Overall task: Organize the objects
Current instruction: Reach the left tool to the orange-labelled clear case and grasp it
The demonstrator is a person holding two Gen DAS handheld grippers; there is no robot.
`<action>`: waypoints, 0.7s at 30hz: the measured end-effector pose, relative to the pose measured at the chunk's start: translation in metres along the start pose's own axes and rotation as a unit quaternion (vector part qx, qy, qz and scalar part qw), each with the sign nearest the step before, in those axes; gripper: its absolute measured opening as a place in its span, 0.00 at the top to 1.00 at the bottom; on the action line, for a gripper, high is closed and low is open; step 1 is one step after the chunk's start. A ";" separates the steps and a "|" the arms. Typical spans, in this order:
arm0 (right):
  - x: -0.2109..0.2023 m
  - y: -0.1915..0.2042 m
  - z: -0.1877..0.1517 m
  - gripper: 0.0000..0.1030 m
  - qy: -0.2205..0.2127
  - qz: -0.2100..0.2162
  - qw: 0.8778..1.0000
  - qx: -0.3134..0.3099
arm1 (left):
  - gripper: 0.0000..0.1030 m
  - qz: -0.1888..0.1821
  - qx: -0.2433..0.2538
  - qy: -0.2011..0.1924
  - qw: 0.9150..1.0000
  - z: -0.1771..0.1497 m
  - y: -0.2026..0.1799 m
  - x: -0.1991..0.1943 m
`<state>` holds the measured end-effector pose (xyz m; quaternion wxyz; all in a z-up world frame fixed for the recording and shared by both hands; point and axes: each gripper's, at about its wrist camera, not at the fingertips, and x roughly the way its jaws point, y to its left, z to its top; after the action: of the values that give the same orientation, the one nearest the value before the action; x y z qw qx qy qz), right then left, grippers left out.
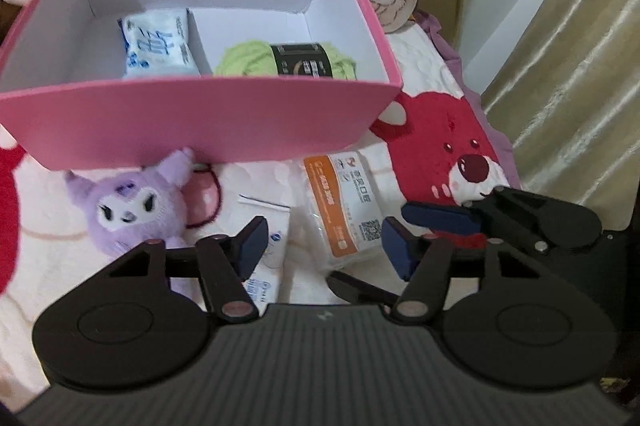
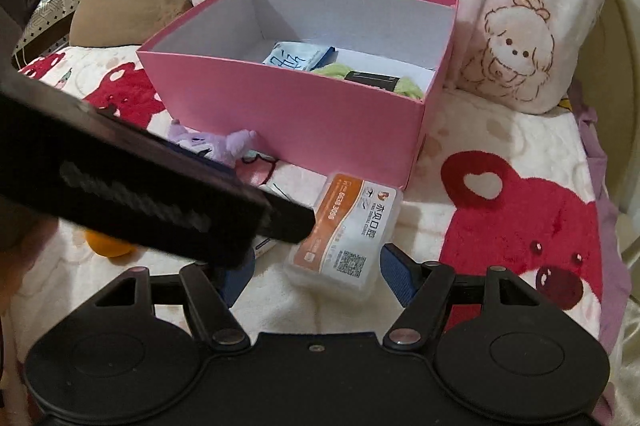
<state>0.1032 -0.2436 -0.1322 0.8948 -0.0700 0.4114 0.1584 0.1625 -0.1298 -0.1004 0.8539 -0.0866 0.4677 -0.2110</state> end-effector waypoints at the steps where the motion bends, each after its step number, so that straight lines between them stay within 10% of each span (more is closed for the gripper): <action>1: 0.002 -0.001 0.000 0.28 0.000 -0.002 1.000 0.002 | 0.46 -0.004 -0.005 0.001 1.000 -0.001 0.001 0.003; 9: 0.017 -0.015 -0.004 0.28 0.027 0.019 0.998 0.045 | 0.70 -0.024 -0.026 0.017 0.999 -0.001 0.000 0.029; 21: 0.039 -0.024 -0.007 0.34 0.055 0.017 0.996 0.073 | 0.71 -0.027 -0.090 0.034 0.995 0.001 0.004 0.044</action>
<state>0.1303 -0.2592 -0.1667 0.8710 -0.0062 0.4713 0.1387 0.1851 -0.1459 -0.1348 0.8204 -0.1682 0.5111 -0.1935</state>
